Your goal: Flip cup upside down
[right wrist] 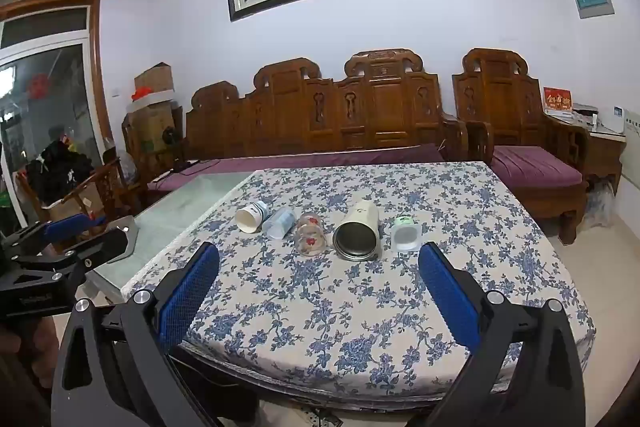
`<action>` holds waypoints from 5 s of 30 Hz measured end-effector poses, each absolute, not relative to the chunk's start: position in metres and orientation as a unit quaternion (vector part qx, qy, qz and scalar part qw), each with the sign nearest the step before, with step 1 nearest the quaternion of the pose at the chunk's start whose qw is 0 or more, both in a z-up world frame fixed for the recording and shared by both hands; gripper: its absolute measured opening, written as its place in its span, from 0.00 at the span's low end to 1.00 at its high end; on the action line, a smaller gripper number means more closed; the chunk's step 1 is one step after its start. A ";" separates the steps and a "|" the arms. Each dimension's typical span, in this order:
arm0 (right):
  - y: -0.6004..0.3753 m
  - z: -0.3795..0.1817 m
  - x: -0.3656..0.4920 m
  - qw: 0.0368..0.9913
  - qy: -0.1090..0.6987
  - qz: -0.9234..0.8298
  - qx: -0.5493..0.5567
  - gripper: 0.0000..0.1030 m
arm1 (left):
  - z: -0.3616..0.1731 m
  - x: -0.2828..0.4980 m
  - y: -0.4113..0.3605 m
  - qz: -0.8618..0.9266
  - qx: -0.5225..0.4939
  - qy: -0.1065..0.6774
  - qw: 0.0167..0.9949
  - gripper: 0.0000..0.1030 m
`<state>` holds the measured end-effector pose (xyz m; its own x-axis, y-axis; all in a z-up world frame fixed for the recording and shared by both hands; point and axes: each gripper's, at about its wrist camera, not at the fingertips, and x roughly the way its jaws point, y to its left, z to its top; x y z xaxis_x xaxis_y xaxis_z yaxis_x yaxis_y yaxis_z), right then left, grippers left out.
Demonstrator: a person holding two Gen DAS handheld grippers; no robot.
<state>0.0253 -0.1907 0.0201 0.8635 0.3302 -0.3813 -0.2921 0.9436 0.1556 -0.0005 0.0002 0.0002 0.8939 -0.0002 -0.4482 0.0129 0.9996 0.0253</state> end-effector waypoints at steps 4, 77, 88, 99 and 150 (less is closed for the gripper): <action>-0.191 0.020 0.025 0.964 0.206 0.162 0.048 0.97 | 0.000 -0.001 0.000 -0.004 0.015 0.230 0.973 0.92; -0.192 0.017 0.024 0.966 0.201 0.157 0.046 0.98 | 0.014 -0.005 0.002 -0.006 0.010 0.220 0.975 0.92; -0.191 0.012 0.027 0.964 0.210 0.153 0.049 0.98 | 0.009 -0.002 0.003 -0.002 0.012 0.228 0.974 0.92; -0.196 -0.007 0.057 0.958 0.239 0.147 0.054 0.98 | -0.008 0.030 0.007 0.001 0.017 0.262 0.965 0.92; -0.173 -0.135 0.256 0.902 0.395 0.171 0.027 0.88 | -0.171 0.420 -0.006 -0.036 0.023 0.539 0.841 0.72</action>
<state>0.2560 -0.1730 -0.1351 0.6297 0.3290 -0.7037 -0.2867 0.9404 0.1830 0.4204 -0.0065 -0.1711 0.4173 -0.0353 -0.9081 0.0849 0.9964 0.0002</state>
